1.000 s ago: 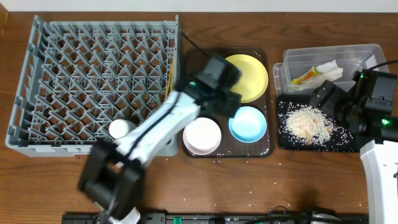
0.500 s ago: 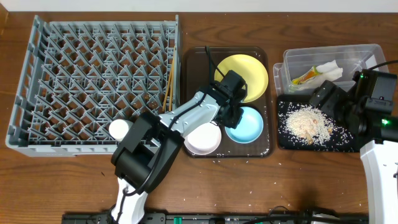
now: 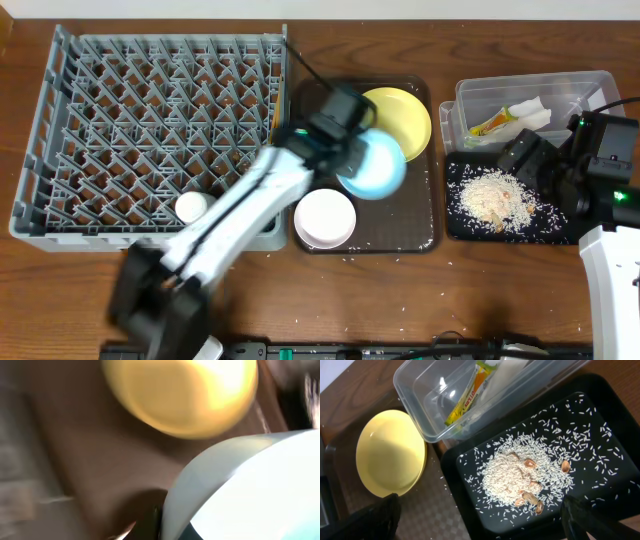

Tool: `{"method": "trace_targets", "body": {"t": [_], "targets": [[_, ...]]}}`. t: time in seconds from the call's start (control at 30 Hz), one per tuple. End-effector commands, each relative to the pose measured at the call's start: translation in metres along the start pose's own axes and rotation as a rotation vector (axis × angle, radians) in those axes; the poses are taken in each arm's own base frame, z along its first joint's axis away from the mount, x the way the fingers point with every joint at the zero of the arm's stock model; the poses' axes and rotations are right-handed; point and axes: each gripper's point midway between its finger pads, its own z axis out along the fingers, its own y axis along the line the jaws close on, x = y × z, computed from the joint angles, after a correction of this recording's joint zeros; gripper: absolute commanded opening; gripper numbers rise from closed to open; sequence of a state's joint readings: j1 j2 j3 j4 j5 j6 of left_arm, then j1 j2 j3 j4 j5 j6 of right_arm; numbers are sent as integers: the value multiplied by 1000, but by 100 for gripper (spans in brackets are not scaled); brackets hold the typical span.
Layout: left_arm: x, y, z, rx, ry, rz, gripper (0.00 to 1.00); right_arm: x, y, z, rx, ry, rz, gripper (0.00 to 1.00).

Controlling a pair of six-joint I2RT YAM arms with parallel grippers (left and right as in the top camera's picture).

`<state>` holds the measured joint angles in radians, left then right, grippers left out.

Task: Sort waste into correct bins and load items into the dishwasher
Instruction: 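Grasp the light-blue bowl with the left gripper and lift toward rack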

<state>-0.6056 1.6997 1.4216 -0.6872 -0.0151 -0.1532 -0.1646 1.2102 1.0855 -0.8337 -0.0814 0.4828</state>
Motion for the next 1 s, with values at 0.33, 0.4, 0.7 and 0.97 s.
{"method": "trace_targets", "body": {"t": [0.33,0.4,0.7,0.97], "targets": [[44,230,-126,-1129,89,-29,7,-4,-1,-5,-5,-19,17,99],[54,246,-129,-1262,126,-11,7,-4,-1,-5,-5,-19,17,99],[66,262,-94,-1399,216,44,7,-4,-1,-5,-5,-19,17,99],[65,240,-68,-1382,249,161,8,-4,-1,-5,-5,-19,17,99]]}}
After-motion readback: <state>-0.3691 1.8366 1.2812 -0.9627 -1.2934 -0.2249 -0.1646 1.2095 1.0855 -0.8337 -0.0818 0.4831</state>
